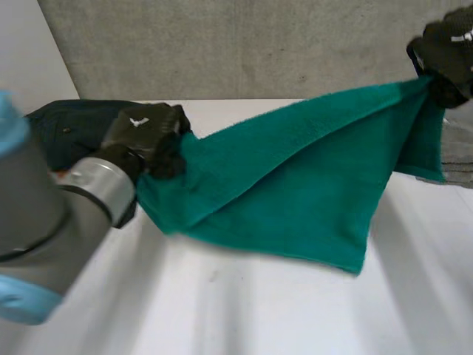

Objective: Fold the laundry.

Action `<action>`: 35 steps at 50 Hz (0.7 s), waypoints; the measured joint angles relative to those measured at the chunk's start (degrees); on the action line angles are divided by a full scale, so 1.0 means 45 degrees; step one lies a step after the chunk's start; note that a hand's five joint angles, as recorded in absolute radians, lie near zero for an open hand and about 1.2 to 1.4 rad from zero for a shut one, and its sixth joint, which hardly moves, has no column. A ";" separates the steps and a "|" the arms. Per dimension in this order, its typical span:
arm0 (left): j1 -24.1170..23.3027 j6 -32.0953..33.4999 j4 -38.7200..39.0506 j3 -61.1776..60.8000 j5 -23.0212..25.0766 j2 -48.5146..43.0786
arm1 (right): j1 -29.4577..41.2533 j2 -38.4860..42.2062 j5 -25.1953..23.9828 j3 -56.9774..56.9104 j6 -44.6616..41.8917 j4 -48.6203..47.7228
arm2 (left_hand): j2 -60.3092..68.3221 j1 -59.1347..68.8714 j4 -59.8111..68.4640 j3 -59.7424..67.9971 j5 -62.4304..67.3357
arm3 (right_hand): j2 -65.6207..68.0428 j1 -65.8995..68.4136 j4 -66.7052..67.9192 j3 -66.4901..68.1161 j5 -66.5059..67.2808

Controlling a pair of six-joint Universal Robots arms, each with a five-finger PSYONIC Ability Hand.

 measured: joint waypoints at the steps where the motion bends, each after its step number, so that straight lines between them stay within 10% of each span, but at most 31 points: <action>1: 0.0211 0.0176 -0.0389 -0.0004 0.0396 0.0343 | -0.0094 0.0004 -0.0025 0.0029 -0.0470 0.0462 | 0.0012 -0.0001 0.0001 0.0005 0.0000 | 0.0000 0.0000 0.0001 0.0000 0.0000; 12: 0.1234 0.0829 -0.1061 0.1005 0.1543 -0.1103 | -0.0066 0.1394 -0.0021 0.0738 -0.1966 0.1306 | 0.0042 -0.0001 0.0021 0.0060 0.0000 | 0.0000 0.0000 0.0001 0.0000 0.0000; 23: 0.1223 0.2082 0.1345 0.8038 0.1063 -0.5907 | 0.0767 0.4583 0.2023 -0.2272 -0.0041 -0.5469 | 0.0061 -0.0001 0.0056 0.0069 0.0000 | 0.0000 0.0001 0.0001 0.0013 0.0002; 35: 0.1217 0.1186 0.4499 0.7531 0.0601 -0.3280 | 0.1380 0.3430 0.2294 -0.1995 0.1300 -1.0820 | 0.0060 -0.0001 0.0056 0.0069 0.0001 | 0.0000 0.0001 0.0002 0.0013 0.0106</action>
